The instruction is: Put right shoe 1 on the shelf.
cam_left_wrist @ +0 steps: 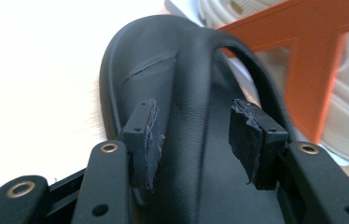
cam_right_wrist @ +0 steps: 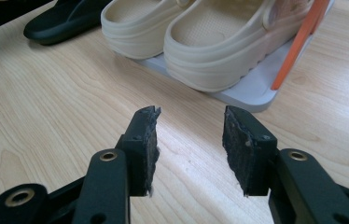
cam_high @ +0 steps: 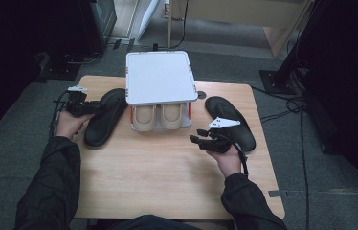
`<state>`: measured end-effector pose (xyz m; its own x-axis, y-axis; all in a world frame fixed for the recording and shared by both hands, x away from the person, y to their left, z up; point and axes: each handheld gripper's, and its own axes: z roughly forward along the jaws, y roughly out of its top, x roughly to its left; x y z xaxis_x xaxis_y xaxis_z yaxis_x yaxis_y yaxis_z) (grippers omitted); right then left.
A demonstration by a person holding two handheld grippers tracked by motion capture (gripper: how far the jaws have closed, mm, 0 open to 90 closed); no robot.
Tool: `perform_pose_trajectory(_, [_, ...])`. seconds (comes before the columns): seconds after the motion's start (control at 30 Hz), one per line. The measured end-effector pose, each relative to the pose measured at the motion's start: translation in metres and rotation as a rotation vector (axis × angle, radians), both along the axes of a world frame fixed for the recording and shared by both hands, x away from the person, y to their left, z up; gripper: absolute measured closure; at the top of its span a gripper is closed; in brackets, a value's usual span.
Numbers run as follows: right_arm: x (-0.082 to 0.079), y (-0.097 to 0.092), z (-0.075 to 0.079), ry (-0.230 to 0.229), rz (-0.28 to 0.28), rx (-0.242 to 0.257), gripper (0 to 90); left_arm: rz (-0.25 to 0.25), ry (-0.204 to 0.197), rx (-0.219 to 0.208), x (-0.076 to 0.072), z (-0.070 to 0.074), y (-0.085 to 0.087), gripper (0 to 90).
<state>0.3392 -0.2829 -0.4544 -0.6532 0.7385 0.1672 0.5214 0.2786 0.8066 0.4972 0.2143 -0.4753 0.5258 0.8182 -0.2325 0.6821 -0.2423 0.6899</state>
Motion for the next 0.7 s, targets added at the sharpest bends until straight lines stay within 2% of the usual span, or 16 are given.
perform_pose_trajectory(0.13, [-0.003, -0.003, -0.001, 0.000, -0.009, -0.005, 55.4, 0.000, 0.014, 0.005, 0.006, -0.007, -0.004, 53.5])
perform_pose_trajectory(0.27, [-0.004, -0.007, -0.001, -0.001, -0.022, 0.002, 55.4, -0.001, 0.035, 0.021, 0.008, -0.013, -0.006, 58.0])
perform_pose_trajectory(0.37, [-0.004, -0.008, -0.001, -0.003, -0.024, 0.003, 55.4, 0.002, 0.037, 0.015, 0.008, -0.013, -0.006, 60.4])
perform_pose_trajectory(0.47, [-0.003, -0.006, -0.001, 0.001, -0.024, 0.003, 55.4, -0.002, 0.034, 0.029, 0.008, -0.012, -0.008, 63.3])
perform_pose_trajectory(0.7, [-0.003, -0.006, -0.001, -0.007, -0.019, 0.000, 55.4, 0.000, 0.037, 0.031, 0.007, -0.010, -0.008, 65.6])
